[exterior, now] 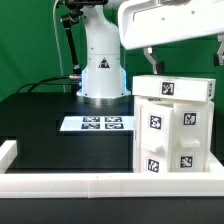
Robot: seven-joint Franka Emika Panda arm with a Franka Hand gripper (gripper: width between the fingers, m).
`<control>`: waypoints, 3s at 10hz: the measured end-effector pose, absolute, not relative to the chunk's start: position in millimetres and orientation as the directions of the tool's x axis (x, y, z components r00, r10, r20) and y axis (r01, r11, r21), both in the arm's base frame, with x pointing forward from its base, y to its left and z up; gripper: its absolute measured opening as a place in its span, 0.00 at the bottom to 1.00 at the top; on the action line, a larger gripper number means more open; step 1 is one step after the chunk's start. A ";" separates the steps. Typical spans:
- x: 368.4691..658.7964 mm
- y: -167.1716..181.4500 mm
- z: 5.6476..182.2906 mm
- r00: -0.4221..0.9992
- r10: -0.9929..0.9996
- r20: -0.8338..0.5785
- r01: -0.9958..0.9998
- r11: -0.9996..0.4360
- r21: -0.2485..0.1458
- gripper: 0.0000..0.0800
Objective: Assemble cabinet
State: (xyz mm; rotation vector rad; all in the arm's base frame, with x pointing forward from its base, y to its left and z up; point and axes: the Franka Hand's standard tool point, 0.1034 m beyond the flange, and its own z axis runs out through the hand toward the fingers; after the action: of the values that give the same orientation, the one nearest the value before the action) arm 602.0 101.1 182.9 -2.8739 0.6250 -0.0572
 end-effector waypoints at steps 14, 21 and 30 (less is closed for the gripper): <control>596.8 88.4 165.0 0.672 0.733 0.109 0.736 -0.677 0.013 1.00; 594.1 84.0 153.4 0.684 0.722 0.103 0.725 -0.689 0.012 0.79; 594.9 83.1 152.4 0.976 0.190 0.108 0.196 -0.979 -0.048 0.70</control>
Offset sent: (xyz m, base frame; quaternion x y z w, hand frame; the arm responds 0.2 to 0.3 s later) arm -0.0025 -0.0033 -0.0019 -0.0515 0.0554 -0.4189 0.9049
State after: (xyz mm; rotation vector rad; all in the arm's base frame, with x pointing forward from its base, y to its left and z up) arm 594.9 83.1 152.4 -3.0646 -0.2994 -0.1590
